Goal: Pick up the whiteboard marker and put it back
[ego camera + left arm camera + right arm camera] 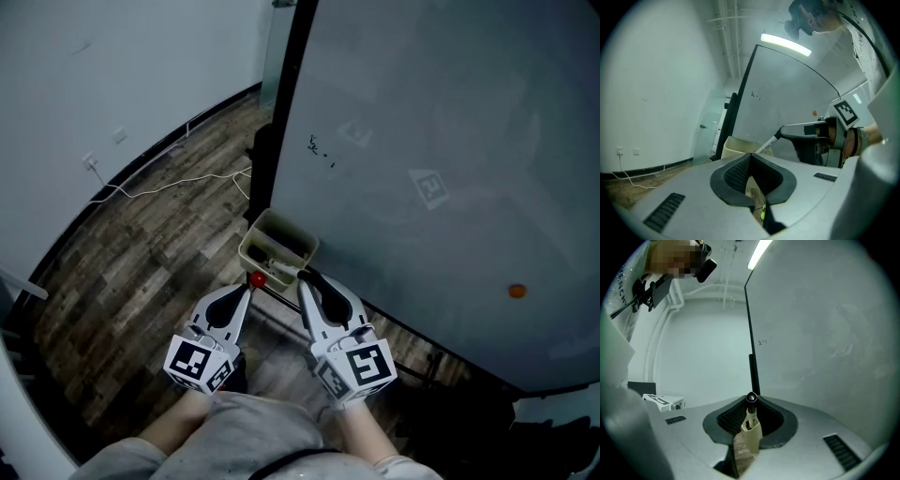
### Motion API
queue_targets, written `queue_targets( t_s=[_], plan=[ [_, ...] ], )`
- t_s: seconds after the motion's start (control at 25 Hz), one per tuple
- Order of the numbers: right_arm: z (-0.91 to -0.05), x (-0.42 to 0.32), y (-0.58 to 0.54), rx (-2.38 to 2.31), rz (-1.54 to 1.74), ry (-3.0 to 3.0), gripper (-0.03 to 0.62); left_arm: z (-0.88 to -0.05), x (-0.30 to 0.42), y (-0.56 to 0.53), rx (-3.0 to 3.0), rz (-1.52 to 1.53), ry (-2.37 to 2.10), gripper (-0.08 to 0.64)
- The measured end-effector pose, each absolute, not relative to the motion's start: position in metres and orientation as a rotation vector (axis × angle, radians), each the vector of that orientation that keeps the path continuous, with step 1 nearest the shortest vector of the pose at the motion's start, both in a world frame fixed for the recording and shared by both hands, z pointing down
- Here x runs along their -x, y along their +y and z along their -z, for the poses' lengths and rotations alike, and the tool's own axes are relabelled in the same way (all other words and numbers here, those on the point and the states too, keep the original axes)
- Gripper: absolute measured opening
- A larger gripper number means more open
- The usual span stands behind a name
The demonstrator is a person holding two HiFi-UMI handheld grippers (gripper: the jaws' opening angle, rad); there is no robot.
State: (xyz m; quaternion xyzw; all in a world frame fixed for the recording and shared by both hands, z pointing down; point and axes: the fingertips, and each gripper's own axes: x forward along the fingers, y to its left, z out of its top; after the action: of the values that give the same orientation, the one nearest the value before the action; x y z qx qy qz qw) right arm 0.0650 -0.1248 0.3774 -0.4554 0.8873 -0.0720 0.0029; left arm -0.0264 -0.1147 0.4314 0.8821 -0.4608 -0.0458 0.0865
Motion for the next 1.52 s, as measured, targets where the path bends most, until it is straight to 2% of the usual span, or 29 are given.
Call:
queue_targets(
  t_s=[0.84,1.52],
  plan=[
    [-0.345,-0.076,-0.118,1.391,0.171,2.771,0.078,-0.397,0.016,-0.122,-2.643,0.288,-1.219,0.015],
    [-0.327,-0.077,-0.113,1.366,0.136,2.76,0.078,-0.382,0.02,-0.123,-2.684,0.276,-1.246,0.015]
  ],
)
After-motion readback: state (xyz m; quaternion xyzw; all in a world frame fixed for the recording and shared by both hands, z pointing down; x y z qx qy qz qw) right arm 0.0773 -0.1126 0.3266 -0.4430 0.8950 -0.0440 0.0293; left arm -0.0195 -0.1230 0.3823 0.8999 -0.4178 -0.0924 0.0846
